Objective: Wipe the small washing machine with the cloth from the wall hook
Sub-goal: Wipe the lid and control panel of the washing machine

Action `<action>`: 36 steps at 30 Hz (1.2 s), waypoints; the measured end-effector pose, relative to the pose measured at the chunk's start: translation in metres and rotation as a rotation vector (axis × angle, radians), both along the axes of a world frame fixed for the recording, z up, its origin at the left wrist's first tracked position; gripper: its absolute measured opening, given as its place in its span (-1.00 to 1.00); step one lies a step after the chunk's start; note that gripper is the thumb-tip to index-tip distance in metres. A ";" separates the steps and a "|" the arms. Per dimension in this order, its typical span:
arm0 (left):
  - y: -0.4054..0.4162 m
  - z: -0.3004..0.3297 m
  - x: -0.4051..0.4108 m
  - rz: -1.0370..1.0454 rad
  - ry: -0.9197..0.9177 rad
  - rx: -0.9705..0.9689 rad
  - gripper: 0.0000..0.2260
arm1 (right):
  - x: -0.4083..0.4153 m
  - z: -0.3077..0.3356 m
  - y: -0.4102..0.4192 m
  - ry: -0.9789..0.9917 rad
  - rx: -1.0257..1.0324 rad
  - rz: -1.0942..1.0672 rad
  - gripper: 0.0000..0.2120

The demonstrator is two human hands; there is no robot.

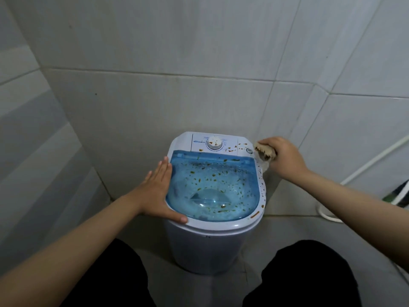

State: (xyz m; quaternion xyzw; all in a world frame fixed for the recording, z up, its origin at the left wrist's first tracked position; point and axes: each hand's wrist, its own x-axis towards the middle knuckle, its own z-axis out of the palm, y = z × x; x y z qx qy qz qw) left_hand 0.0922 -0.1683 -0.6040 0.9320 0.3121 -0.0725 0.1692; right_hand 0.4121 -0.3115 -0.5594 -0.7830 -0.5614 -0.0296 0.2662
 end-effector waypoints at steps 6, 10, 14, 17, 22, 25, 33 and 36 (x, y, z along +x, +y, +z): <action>-0.002 0.002 0.000 0.005 -0.017 -0.014 0.40 | 0.016 -0.020 0.047 -0.051 -0.200 -0.026 -0.46; -0.002 0.000 0.000 0.010 -0.047 -0.026 0.39 | 0.015 -0.026 0.041 -0.081 -0.206 -0.030 -0.50; -0.002 -0.001 -0.001 0.007 -0.063 -0.023 0.39 | 0.007 -0.030 0.014 -0.090 -0.177 -0.012 -0.52; -0.002 -0.001 -0.002 0.009 -0.070 -0.030 0.39 | -0.003 -0.036 -0.007 -0.070 -0.148 0.013 -0.52; -0.001 -0.001 -0.002 0.010 -0.065 -0.043 0.41 | -0.023 -0.041 -0.035 -0.048 -0.183 -0.012 -0.47; -0.002 -0.001 -0.001 0.011 -0.061 -0.047 0.42 | -0.040 -0.039 -0.052 -0.029 -0.201 -0.039 -0.47; -0.005 0.001 -0.001 0.012 -0.056 -0.050 0.42 | -0.083 -0.039 -0.085 -0.028 -0.244 -0.103 -0.42; -0.006 0.002 -0.001 0.010 -0.060 -0.054 0.42 | -0.099 -0.038 -0.094 -0.047 -0.251 -0.131 -0.38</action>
